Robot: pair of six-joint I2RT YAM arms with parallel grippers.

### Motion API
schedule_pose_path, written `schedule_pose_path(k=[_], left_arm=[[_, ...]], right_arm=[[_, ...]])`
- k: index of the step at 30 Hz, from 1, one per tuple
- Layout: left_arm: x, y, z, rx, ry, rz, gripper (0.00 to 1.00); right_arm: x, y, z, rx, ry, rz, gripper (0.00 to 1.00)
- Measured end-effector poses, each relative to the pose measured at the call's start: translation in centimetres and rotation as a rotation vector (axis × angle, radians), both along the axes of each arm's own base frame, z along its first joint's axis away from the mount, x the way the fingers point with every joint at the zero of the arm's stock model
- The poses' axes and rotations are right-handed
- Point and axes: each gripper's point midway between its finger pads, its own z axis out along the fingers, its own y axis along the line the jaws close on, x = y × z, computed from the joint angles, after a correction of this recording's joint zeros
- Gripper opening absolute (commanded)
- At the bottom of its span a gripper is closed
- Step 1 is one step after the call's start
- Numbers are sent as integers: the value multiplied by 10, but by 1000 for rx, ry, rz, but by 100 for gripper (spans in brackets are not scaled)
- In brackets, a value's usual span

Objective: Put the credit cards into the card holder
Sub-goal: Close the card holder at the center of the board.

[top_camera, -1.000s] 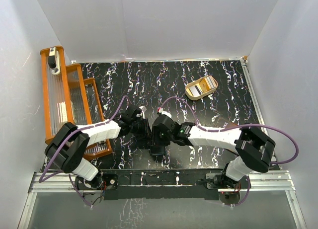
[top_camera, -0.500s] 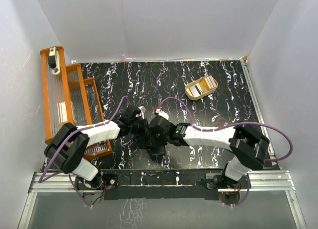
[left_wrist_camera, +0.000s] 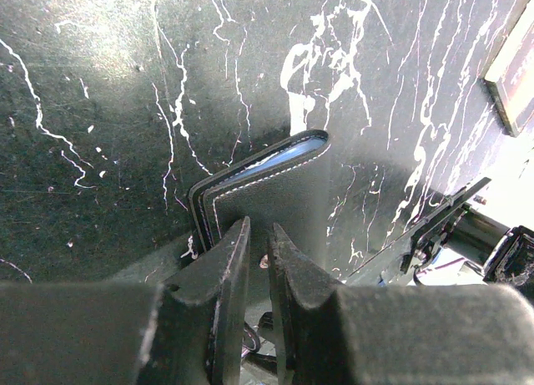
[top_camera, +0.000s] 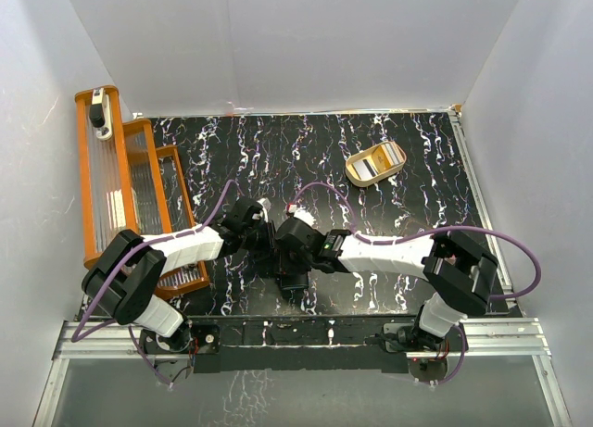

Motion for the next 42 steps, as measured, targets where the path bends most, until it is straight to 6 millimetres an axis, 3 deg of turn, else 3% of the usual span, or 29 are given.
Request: schedule_pose_path(k=[27, 33, 36, 42], left_arm=[[-2, 2, 0, 0, 50, 44, 16], [-4, 4, 0, 12, 67, 48, 15], [-4, 4, 0, 13, 69, 49, 15], [-4, 5, 0, 17, 69, 47, 15]], right_arm=[[0, 6, 3, 20, 2, -65, 19], [1, 6, 3, 11, -25, -86, 11], [4, 4, 2, -2, -46, -99, 0], [10, -2, 1, -35, -87, -114, 0]])
